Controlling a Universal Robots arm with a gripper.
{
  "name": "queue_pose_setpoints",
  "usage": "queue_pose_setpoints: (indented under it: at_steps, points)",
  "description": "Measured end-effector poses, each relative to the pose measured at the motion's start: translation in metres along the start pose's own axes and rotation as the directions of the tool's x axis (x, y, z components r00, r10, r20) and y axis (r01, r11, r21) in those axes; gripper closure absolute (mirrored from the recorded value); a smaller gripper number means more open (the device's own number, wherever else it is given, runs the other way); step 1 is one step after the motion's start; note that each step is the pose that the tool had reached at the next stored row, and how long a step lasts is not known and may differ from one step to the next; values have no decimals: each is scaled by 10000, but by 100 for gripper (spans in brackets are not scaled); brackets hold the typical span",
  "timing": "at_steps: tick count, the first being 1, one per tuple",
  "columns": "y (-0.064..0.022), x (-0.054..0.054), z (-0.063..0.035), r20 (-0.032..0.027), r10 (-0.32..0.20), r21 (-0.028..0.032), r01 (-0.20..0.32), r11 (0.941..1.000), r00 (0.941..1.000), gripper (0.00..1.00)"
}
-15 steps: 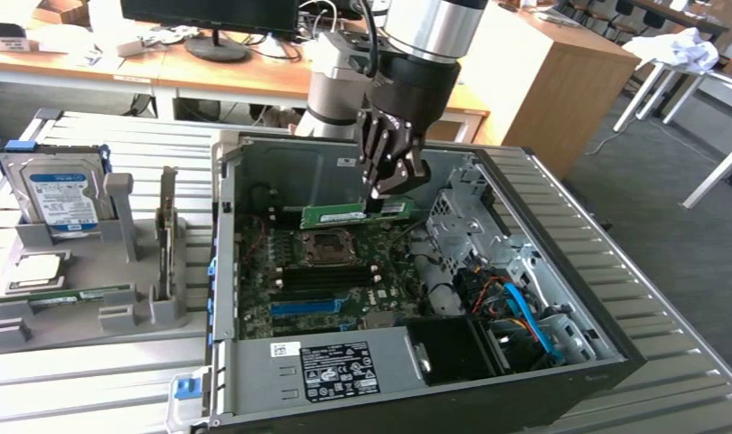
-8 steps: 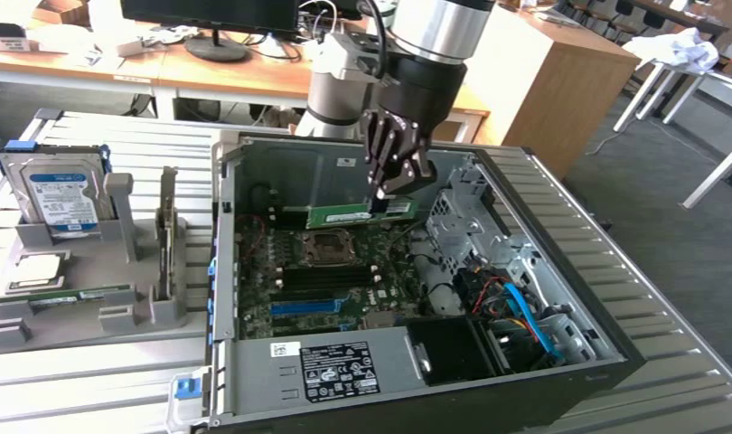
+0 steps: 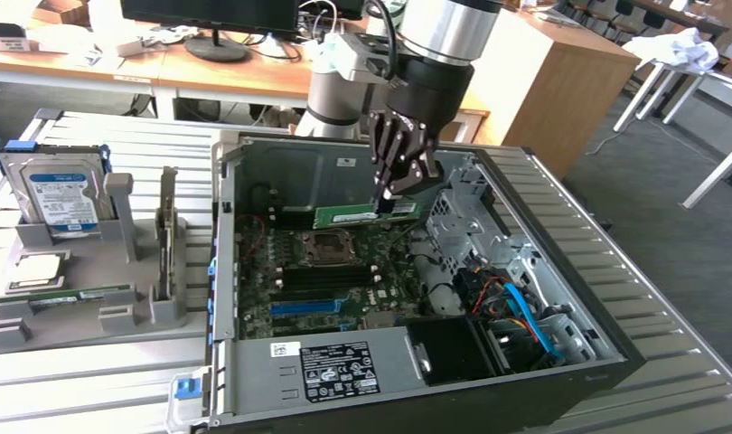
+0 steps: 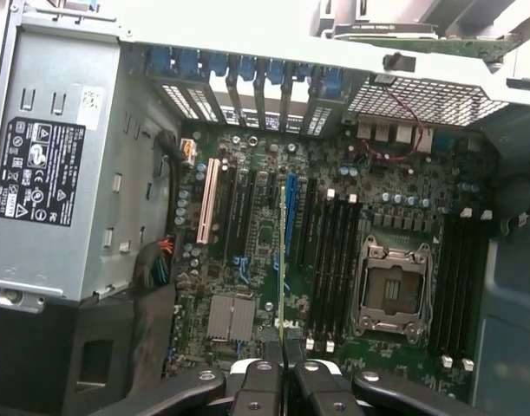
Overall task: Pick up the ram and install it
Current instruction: 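Pick up the ram and move it above insertion slot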
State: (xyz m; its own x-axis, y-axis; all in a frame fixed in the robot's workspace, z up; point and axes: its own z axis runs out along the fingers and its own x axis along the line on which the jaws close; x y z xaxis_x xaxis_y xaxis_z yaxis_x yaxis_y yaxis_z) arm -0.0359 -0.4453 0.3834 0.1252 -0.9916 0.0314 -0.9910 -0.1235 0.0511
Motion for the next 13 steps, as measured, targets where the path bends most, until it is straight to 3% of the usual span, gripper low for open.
queue_pose_setpoints:
  at_steps: [13]
  points:
    - [-130,16,-5,0,0,0,0,10000,10000,87]
